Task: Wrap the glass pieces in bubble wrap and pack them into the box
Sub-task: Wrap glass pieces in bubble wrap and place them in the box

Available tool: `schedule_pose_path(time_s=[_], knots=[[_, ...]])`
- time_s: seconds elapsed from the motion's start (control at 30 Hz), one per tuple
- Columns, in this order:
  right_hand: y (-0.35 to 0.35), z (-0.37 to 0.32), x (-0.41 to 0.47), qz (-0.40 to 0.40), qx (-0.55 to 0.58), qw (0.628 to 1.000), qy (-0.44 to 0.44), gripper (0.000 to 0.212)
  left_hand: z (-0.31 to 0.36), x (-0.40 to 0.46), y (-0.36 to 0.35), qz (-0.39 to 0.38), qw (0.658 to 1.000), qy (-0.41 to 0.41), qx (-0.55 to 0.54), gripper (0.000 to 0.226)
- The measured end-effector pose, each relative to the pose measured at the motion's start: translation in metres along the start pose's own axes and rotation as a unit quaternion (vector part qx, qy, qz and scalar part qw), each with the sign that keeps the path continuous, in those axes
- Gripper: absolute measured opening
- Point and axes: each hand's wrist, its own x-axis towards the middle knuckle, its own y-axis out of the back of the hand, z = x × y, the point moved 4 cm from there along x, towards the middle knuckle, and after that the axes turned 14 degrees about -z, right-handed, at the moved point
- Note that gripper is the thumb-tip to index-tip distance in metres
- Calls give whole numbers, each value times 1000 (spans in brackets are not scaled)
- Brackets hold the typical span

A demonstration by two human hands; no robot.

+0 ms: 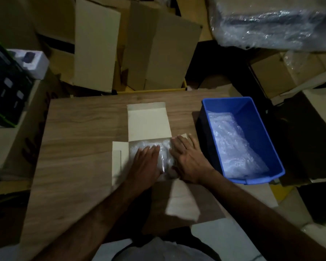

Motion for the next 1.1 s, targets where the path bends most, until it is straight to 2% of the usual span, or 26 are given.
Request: schedule_pose_path(time_s=[0.1, 0.23, 0.33, 0.4, 0.57, 0.73, 0.8, 0.87, 1.03, 1.1], knots=[[4, 19, -22, 74, 57, 995, -25, 63, 26, -4, 9, 90, 995, -35, -19, 70], [-4, 66, -62, 165, 161, 968, -95, 61, 70, 11, 20, 88, 994, -49, -46, 75], [-25, 112, -96, 196, 217, 946, -143, 62, 110, 29, 25, 101, 990, -69, -64, 73], [-44, 141, -115, 172, 246, 942, -152, 64, 142, 41, 29, 118, 987, -90, -61, 64], [-92, 189, -124, 0, 250, 961, -122, 87, 208, 76, 35, 162, 980, -104, -40, 60], [-117, 218, -95, -101, 180, 973, -102, 100, 217, 111, 13, 69, 997, -27, 17, 73], [-122, 224, -77, -134, 166, 974, -73, 82, 213, 120, 2, 41, 999, -9, 25, 73], [-125, 228, -63, -144, 217, 964, -57, 58, 209, 124, -2, 41, 999, -9, 22, 73], [-141, 233, -49, -108, 213, 971, -25, 44, 208, 123, -2, 36, 999, -19, -10, 72], [-147, 233, -49, -98, 221, 970, -3, 46, 209, 123, -1, 32, 999, -15, -19, 73]])
